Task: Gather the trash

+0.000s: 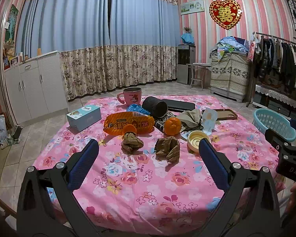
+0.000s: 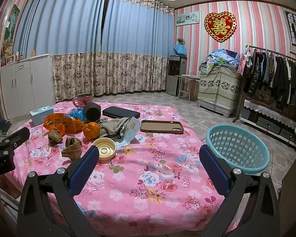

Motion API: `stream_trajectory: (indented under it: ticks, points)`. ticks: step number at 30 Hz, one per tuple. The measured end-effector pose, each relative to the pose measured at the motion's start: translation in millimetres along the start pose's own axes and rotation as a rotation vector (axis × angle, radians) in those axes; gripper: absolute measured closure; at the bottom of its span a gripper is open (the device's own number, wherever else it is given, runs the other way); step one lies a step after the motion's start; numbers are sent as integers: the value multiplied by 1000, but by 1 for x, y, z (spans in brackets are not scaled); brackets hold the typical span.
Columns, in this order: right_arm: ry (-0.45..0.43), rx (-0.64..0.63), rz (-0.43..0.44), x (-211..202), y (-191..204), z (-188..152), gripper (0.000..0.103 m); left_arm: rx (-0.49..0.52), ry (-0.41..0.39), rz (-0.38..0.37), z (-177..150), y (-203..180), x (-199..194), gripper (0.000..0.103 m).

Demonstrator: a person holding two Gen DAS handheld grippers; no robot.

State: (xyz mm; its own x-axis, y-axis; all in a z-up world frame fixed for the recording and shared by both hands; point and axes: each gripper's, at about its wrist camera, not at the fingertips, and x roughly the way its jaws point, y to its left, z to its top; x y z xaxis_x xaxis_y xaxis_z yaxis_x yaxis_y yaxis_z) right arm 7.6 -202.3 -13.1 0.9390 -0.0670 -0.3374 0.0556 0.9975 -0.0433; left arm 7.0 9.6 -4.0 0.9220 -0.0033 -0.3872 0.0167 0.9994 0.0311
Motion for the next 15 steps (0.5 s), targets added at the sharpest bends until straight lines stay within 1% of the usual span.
stream_trajectory:
  ticks: [15]
  points:
    - [1, -2, -3, -1, 2, 0, 4, 0, 0, 0, 0, 0, 0, 5]
